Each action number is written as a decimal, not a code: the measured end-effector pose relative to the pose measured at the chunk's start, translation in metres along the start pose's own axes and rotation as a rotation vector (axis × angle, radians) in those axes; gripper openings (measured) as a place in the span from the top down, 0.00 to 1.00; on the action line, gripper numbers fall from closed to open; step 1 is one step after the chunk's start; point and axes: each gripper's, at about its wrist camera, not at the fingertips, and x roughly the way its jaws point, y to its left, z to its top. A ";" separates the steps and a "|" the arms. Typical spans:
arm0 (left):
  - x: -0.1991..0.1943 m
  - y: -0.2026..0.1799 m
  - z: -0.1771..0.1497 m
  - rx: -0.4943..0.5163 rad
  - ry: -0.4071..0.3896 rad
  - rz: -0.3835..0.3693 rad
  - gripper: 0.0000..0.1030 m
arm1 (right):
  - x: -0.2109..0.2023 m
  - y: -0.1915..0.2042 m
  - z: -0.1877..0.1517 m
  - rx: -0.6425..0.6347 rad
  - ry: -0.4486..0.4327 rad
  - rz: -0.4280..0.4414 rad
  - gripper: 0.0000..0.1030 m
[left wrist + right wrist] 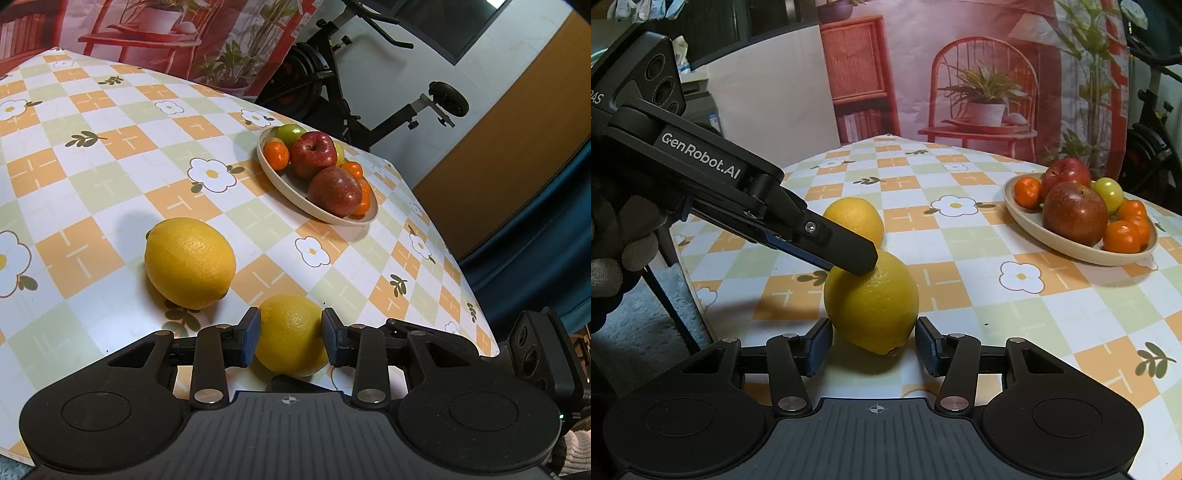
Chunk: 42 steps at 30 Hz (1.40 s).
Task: Organize fruits
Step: 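Lift both lemons and carry them over the beige plate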
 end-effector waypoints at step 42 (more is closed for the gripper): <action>0.136 -0.117 0.192 0.296 0.039 -0.015 0.64 | -0.010 -0.219 0.098 0.161 -0.152 -0.167 0.56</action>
